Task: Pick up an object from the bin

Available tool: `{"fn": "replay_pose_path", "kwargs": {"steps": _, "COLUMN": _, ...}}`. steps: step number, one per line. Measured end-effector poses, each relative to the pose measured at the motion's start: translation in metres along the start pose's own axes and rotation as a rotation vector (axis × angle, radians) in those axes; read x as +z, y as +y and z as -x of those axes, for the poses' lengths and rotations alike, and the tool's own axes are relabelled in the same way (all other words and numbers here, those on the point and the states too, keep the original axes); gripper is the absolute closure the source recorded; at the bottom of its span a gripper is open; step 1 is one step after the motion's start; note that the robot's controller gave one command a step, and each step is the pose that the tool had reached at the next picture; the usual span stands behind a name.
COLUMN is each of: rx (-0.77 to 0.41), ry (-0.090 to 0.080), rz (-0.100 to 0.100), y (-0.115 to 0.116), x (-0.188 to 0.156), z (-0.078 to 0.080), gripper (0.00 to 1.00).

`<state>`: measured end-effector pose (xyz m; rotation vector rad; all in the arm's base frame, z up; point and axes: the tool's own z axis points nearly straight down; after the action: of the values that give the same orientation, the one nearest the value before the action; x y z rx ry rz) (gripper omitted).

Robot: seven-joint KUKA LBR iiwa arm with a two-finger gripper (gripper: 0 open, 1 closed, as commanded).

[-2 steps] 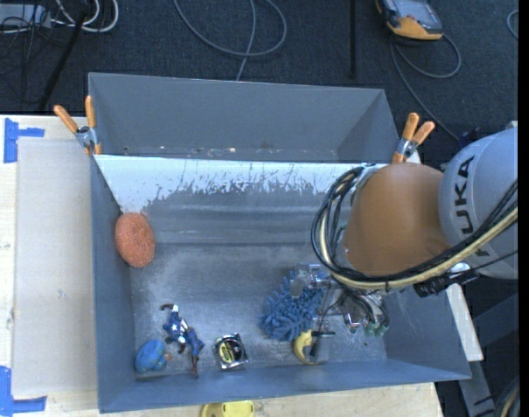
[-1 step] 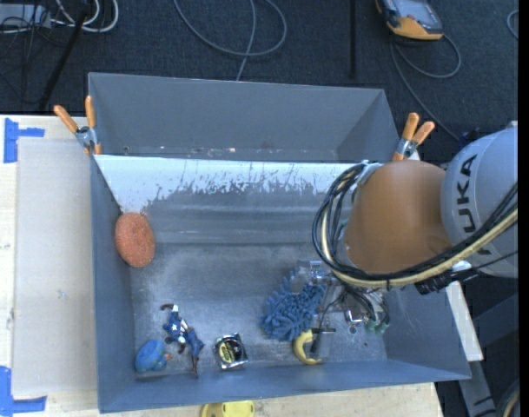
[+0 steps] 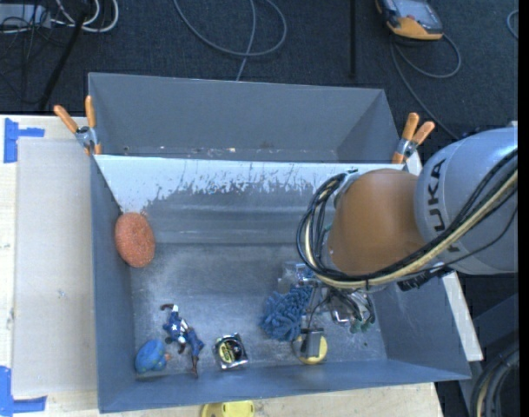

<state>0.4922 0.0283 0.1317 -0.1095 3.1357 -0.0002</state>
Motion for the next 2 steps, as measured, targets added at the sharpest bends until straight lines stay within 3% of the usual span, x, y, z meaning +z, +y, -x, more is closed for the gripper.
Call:
{"fn": "replay_pose_path", "kwargs": {"steps": 1, "rx": 0.257, "ry": 0.005, "rz": 0.0, "y": -0.0045, "x": 0.0204, "z": -0.0026, "gripper": 1.0}}
{"fn": "replay_pose_path", "kwargs": {"steps": 2, "rx": 0.257, "ry": 0.005, "rz": 0.0, "y": -0.0044, "x": 0.0204, "z": -0.0026, "gripper": 1.0}}
